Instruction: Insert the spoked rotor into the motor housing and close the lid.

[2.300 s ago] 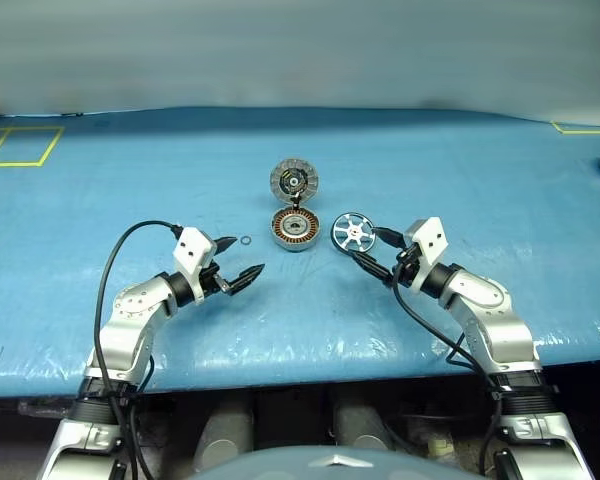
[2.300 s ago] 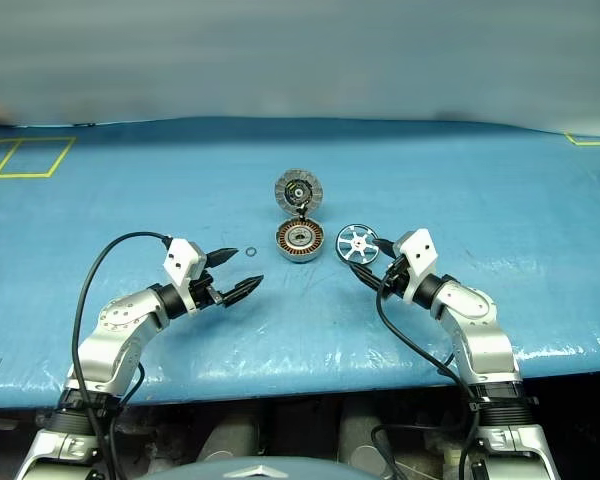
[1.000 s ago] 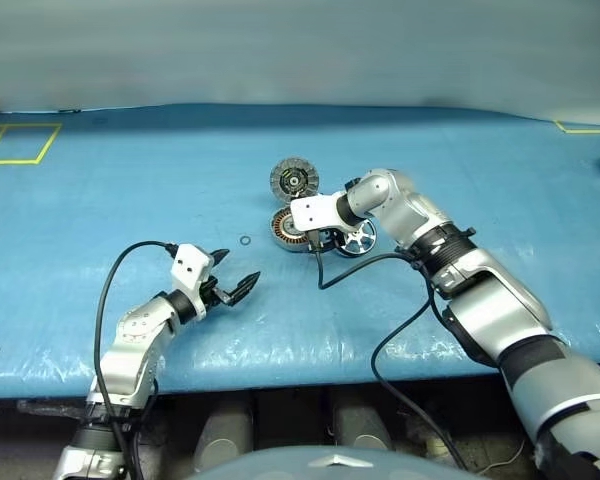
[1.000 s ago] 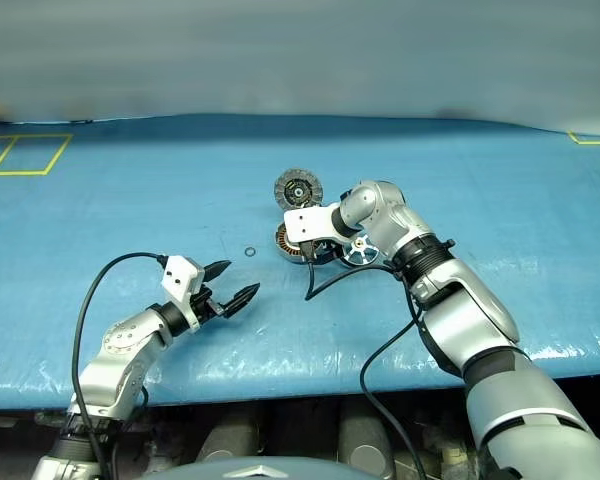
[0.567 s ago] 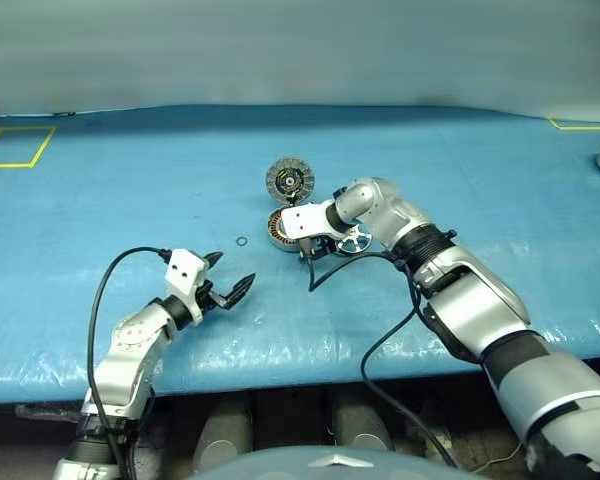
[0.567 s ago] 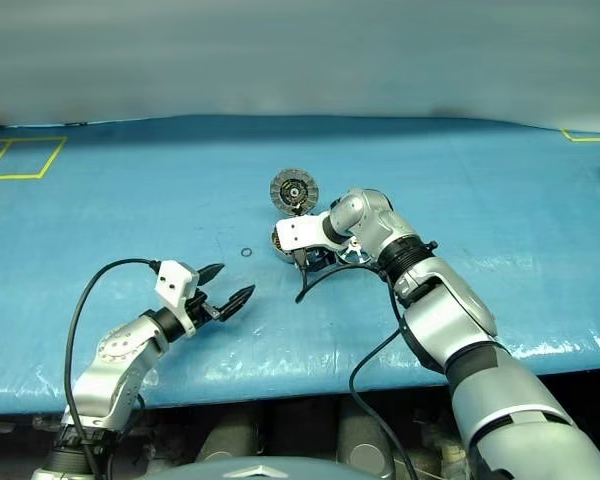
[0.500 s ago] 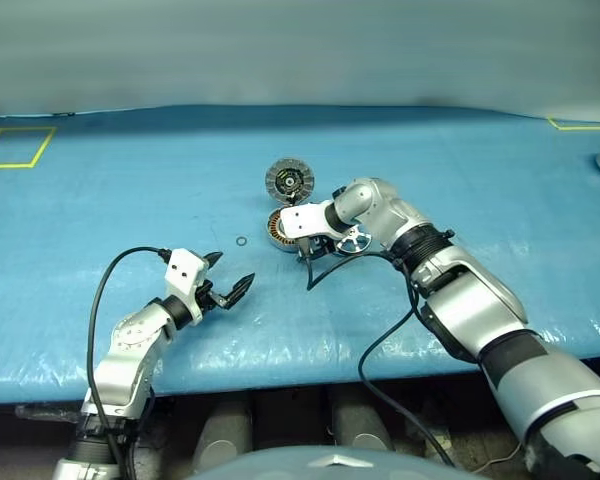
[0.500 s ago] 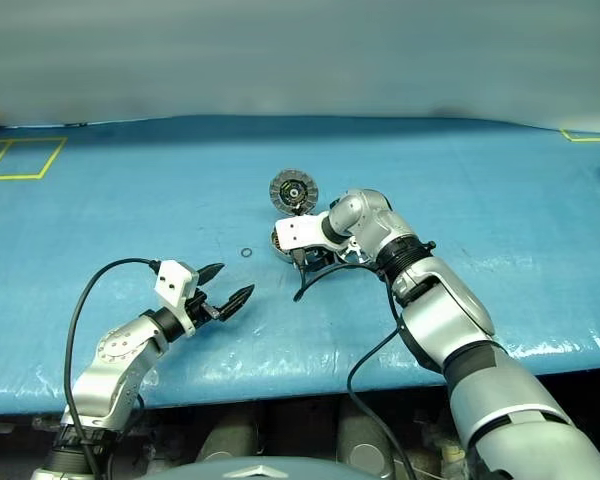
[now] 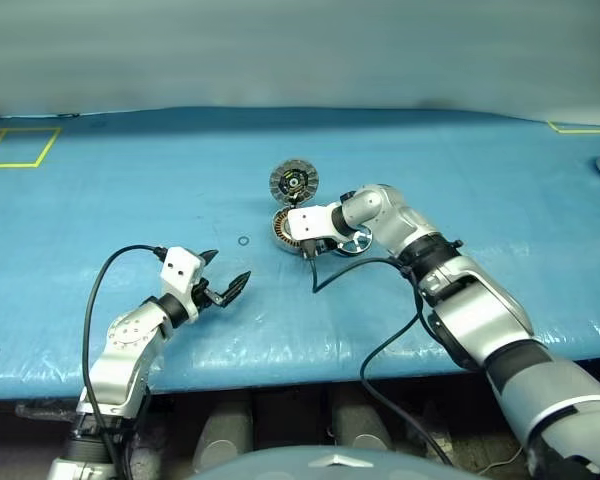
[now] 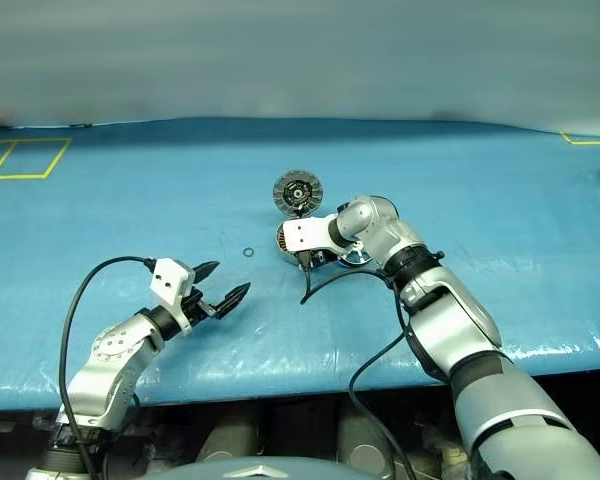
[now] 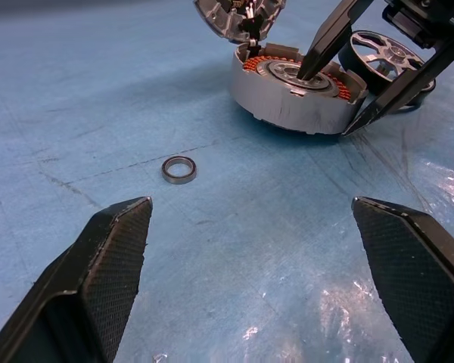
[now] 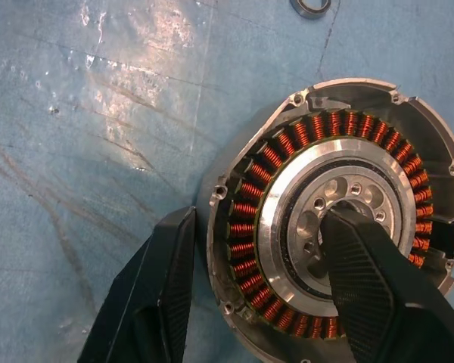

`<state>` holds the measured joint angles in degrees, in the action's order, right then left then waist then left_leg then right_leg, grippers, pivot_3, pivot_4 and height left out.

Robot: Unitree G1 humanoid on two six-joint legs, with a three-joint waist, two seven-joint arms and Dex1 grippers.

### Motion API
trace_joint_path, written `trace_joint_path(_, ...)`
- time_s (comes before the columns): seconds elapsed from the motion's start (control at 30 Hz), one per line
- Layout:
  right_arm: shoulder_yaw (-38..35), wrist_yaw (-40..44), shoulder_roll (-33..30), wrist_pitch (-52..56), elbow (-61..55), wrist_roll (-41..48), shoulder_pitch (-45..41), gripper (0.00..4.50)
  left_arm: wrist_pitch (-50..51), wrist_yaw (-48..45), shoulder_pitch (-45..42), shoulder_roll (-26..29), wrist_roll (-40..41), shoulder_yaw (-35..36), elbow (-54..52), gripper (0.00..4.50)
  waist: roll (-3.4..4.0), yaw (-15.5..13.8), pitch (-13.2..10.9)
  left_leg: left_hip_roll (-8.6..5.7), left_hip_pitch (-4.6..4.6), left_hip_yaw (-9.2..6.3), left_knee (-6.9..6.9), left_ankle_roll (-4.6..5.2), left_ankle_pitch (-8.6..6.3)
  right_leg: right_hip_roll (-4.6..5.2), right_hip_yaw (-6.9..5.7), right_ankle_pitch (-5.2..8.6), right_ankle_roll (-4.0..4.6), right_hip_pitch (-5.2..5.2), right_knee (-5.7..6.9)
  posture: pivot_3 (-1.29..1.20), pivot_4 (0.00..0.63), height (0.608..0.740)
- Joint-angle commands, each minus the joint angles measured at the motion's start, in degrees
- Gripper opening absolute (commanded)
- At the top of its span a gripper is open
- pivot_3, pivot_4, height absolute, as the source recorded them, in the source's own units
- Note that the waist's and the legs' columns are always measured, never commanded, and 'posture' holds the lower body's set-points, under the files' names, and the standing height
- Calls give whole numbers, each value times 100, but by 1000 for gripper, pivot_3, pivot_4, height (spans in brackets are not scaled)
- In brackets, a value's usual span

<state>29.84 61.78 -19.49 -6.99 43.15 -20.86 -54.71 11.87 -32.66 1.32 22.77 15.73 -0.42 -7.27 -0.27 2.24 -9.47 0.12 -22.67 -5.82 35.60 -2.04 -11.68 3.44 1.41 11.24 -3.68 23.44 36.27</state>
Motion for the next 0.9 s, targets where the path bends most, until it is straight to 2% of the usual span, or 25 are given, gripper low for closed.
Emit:
trace_joint_path(0.03, 51, 410, -277, 642, -1365, 39, 768, 2242, -86, -15, -8, 77, -28, 116, -255, 4500, 0, -16, 1, 0, 0, -2, -3, 0, 0, 0, 0, -1, -2, 0, 0, 0, 150, 740)
trace_joint_path(0.13, 121, 562, -521, 1163, -2646, 0, 1436, 2242, -104, -36, 9, 129, -32, 148, -201, 4500, 1, -29, 4, 0, -1, -4, -11, -3, -3, 0, -2, -5, -12, 4, -1, 0, 150, 740)
trace_joint_path(0.3, 192, 639, -638, 1833, -3930, 37, 2121, 2242, -64, -51, 20, 196, -19, 169, -221, 4500, -1, -13, 6, 3, 1, -3, -14, -6, -6, 0, -7, 2, -12, 6, -3, 0, 150, 740)
trace_joint_path(0.57, 421, 649, -516, 2460, -5003, 131, 2658, 2242, -24, -27, 44, 278, -11, 233, -239, 4500, -11, 4, 11, 11, 3, -1, -10, -8, -7, -2, -13, 19, 13, 5, -2, 0, 150, 740)
trace_joint_path(0.9, 729, 450, -56, 2782, -5310, 87, 2841, 2242, -5, 47, 385, 439, 12, 574, -386, 4500, -24, 134, 19, 29, 10, -2, -15, -11, -10, -18, -19, 27, 28, 9, 9, 0, 150, 740)
